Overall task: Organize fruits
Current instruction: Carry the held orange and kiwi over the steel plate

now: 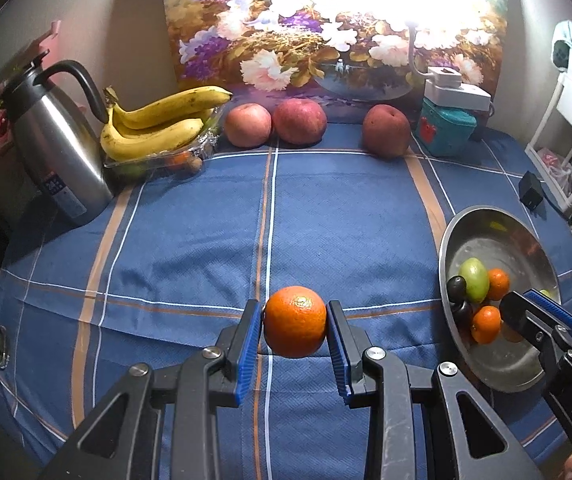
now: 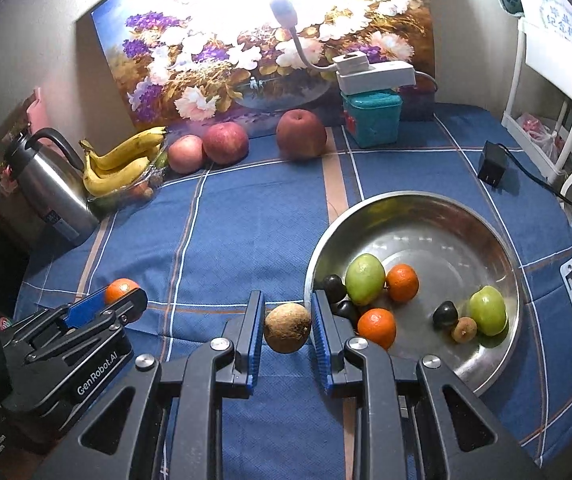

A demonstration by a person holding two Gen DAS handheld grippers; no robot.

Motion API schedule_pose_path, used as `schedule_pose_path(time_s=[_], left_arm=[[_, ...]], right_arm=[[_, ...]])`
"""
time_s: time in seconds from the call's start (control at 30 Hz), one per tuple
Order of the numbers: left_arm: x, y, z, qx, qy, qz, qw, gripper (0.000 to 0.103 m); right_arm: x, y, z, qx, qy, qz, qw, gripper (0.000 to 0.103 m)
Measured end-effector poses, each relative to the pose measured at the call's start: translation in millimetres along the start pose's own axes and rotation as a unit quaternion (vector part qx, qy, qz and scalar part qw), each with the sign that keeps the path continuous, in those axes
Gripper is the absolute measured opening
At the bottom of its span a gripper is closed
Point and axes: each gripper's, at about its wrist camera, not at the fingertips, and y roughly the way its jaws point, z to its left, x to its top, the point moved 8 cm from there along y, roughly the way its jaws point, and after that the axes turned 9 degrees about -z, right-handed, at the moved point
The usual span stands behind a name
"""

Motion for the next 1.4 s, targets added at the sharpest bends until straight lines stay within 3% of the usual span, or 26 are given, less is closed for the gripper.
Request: schedule_pose_path(time_s=[0.27, 0.7, 1.1, 1.4], left_arm=[[0, 1, -12, 0.002, 0.016, 0.001, 0.9999, 0.035], [-3, -1, -63, -0.055, 0.034, 0.005, 0.9979, 0.035], [-11, -2, -124, -0.125, 0.055, 0.011, 0.9906, 0.035], [-17, 6, -147, -0.148, 0.063, 0.017, 0.9869, 0.035]], right_arm=[[0, 5, -12, 0.003, 0.012, 0.009, 1.0, 0.024], [-1, 11, -61, -0.029, 0.049, 0.02, 0.998, 0.024], [3, -1, -127, -0.07, 0.105, 0.011, 0.992, 0.025], [2, -4, -137, -0.072, 0.111, 0.012, 0.991, 0.025]])
